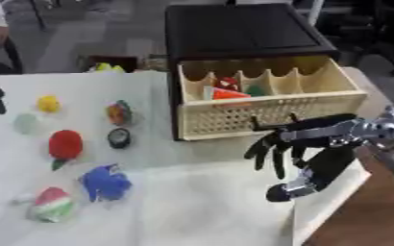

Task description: Pick up objects from table and place into drawer.

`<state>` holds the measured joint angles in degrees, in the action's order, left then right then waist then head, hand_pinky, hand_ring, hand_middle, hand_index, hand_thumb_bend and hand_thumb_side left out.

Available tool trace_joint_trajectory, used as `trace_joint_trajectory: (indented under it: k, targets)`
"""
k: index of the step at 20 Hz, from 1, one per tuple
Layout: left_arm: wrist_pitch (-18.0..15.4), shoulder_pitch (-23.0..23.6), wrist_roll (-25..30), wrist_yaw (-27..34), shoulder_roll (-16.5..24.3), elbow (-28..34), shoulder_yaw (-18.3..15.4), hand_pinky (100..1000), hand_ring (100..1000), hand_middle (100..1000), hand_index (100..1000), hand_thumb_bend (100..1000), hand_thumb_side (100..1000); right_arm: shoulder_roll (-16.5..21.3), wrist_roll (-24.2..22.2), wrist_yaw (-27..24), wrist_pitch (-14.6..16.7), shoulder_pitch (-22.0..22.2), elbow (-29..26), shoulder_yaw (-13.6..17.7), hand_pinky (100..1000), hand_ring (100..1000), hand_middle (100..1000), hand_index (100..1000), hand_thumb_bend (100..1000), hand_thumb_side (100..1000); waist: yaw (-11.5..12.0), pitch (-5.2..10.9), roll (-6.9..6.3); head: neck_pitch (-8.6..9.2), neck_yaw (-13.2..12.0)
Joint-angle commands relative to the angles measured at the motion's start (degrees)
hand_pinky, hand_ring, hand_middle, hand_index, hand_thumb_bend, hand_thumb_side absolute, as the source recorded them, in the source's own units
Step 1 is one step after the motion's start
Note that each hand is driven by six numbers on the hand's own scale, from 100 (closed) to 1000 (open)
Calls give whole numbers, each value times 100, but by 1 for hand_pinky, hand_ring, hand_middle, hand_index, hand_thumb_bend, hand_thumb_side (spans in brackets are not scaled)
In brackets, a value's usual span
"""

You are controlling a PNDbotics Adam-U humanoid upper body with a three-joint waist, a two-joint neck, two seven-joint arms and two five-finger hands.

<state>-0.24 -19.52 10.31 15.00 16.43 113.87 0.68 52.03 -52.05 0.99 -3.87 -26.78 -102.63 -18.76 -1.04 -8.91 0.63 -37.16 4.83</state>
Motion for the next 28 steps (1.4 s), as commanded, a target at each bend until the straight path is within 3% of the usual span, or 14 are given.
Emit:
trace_joint_trajectory:
  k: [1, 28]
  targets:
    - [2, -29, 33, -10, 5, 72, -41, 417, 524, 488, 641, 100, 852, 80, 9, 47, 7, -117, 25, 30, 212, 600, 754, 940, 462, 556, 15, 50, -9, -14, 18]
    - [-44, 20, 210, -93, -81, 72, -54, 426, 529, 492, 641, 100, 858, -30, 9, 252, 91, -526, 328, 15, 199, 589, 747, 936, 497, 572, 220, -111, -73, 172, 61]
